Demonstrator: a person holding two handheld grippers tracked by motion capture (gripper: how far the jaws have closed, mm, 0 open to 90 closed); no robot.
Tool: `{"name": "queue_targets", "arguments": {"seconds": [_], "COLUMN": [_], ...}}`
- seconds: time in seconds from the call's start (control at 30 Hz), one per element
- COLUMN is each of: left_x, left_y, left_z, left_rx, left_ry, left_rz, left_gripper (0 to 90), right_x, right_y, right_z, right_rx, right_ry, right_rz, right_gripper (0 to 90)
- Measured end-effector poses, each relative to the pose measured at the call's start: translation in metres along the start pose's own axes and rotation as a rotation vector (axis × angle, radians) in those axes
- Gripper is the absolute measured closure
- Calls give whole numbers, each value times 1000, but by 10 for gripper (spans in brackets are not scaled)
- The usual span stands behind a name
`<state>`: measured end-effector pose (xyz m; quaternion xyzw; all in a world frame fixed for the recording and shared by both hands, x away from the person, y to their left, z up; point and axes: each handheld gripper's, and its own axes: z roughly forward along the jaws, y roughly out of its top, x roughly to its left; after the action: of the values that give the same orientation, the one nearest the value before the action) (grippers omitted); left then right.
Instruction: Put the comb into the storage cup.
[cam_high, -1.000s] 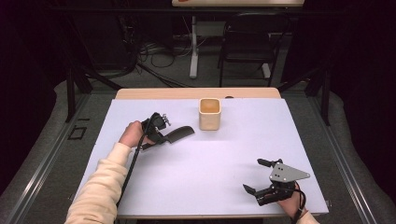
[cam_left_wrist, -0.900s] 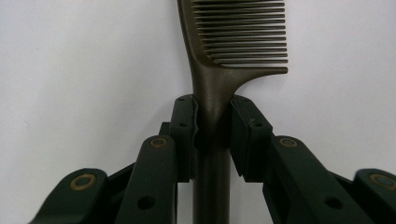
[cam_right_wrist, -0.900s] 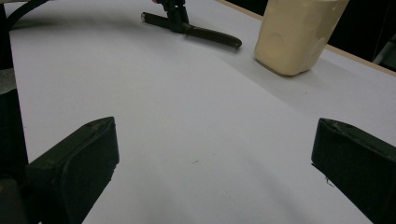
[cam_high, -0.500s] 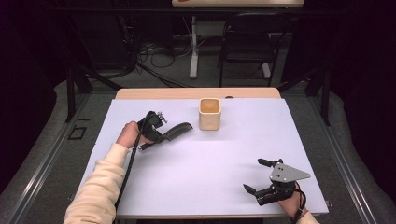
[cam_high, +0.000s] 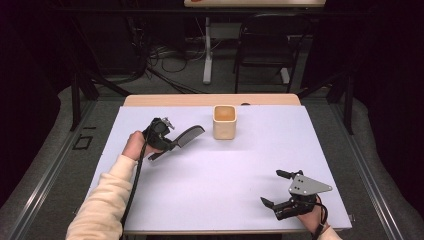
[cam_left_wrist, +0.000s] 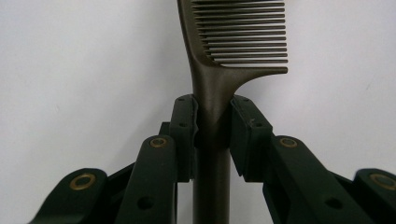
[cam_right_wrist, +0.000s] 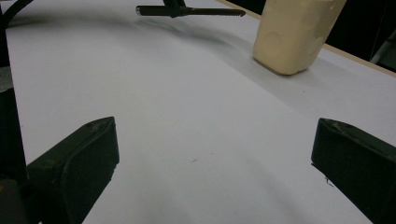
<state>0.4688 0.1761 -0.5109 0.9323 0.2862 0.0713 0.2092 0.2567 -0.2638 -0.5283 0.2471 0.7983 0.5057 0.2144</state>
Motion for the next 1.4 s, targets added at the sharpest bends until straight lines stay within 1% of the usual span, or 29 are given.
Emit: {"name": "queue_targets", "arguments": {"seconds": [0.1,0.23,0.27,0.3,0.37,0.4,0.5,0.7,0.83,0.93,1.07,1.17,1.23,1.33,1.4], "left_x": [1,1,1,0,1,1,2,2,2,2,0,-2,-2,-3,-4], "left_y": [0,-2,-2,-2,-2,-2,-3,-5,-5,-5,-5,-5,-5,-5,-4], "left_z": [0,-1,-1,-1,-2,-2,-3,-4,-5,-5,-5,-5,-6,-6,-6], "left_rx": [-20,-43,-47,-60,-65,-75,-93,-128,-139,-149,-174,-195,-211,-229,-250], "left_ry": [10,10,12,11,20,20,20,24,28,31,45,52,46,45,48], "left_rz": [-12,-28,-24,-34,-31,-43,-47,-71,-74,-72,-50,-44,-45,-35,-31], "left_gripper": [721,721,720,721,721,721,721,721,721,721,721,721,721,720,720], "right_x": [0,0,0,0,0,0,0,-1,-1,-1,-1,-1,-1,-1,-1], "right_y": [0,0,0,0,0,0,0,0,0,0,0,0,0,0,0], "right_z": [0,0,0,0,0,0,0,0,0,0,0,0,0,0,0], "right_rx": [4,4,5,5,3,3,7,5,9,10,11,10,9,10,9], "right_ry": [-1,-2,-1,-1,-2,-3,-4,-5,-3,-3,-3,-1,-1,-1,-1], "right_rz": [-3,-5,-6,-4,-4,-4,-7,-7,-6,-5,-4,-4,-4,-4,-4], "right_gripper": [4,5,5,4,5,5,5,5,6,6,6,6,6,6,6]}}
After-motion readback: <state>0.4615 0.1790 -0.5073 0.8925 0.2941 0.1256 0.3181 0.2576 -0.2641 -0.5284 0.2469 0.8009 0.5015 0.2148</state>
